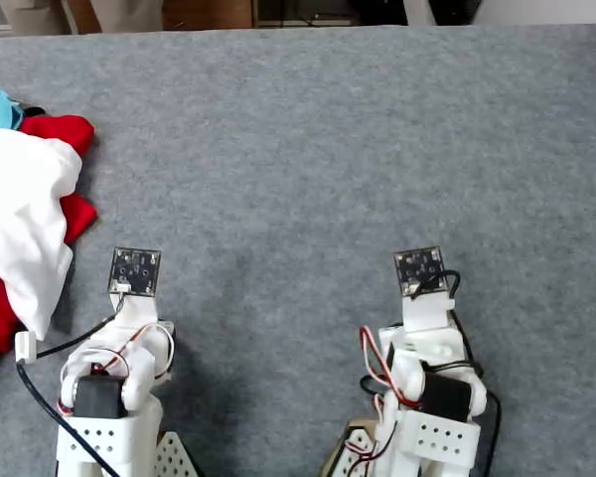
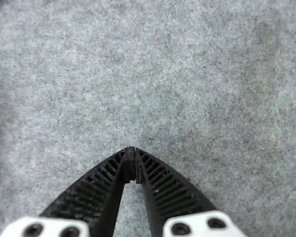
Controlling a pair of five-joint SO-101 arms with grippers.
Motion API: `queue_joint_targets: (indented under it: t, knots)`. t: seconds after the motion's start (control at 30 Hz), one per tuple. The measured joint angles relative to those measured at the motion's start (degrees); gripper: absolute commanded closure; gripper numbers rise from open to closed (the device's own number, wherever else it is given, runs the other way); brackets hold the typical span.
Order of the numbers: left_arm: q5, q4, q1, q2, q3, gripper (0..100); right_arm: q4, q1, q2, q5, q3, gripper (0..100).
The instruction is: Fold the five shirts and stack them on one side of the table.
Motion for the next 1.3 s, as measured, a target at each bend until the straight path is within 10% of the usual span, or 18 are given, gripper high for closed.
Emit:
queue_joint_targets:
  t: [0.9,1.3]
  knots:
    - [0.0,0.0,9.1,0.0,0.0,98,0.0,0.0,0.0,-0.1,-5.4,99.1]
    - [0.0,-0.3,2.3,-0.2,-4.0,98,1.6,0.0,0.0,-0.1,-16.3,99.1]
